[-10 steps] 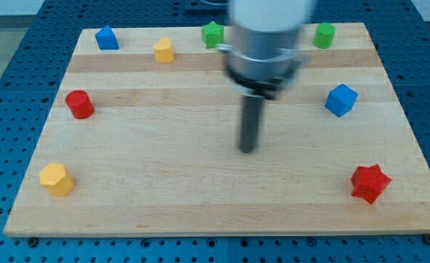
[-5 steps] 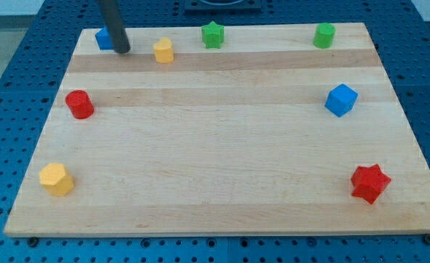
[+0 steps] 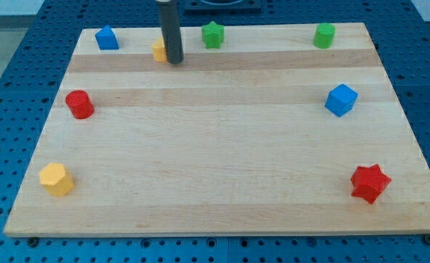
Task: Slightly move the yellow heart toward the top left corner
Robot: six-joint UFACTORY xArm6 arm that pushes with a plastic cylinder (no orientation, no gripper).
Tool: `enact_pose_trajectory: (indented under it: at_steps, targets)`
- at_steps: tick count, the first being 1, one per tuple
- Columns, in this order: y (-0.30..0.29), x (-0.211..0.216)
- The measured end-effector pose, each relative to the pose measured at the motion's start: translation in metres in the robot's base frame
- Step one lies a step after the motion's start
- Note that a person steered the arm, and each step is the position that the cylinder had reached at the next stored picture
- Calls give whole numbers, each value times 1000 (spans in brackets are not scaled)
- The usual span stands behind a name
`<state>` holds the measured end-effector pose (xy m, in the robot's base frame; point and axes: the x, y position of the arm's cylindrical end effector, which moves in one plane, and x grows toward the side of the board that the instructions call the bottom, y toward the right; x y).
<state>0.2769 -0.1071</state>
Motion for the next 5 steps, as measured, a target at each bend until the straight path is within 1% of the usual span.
enact_pose_trajectory:
  at_steps: [1, 3, 4, 5]
  targets:
    - [-12, -28]
    - [24, -64]
    - [-13, -84]
    - [-54, -74]
